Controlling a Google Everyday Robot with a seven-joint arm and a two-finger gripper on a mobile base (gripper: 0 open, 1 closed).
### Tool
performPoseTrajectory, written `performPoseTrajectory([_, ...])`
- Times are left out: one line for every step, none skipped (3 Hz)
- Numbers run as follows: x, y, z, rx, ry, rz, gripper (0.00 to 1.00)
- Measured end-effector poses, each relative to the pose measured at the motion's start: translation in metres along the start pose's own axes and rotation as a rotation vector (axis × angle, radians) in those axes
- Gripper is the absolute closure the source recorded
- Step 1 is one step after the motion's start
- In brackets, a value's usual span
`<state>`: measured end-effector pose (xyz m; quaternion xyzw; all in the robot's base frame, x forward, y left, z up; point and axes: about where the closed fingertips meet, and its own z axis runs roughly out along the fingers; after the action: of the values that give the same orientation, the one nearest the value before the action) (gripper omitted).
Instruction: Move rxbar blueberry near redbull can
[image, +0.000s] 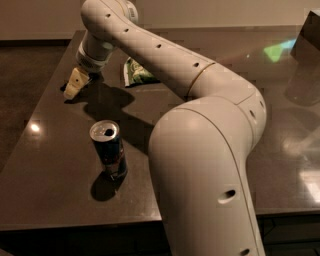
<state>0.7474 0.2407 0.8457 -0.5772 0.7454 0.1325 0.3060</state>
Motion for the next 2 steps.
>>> performPoseTrajectory([-0.0019, -0.0018, 0.0039, 0.014, -0.014, 0.021, 0.0])
performPoseTrajectory([-0.0004, -0.0007, 0.0109, 0.01, -0.022, 0.064, 0.17])
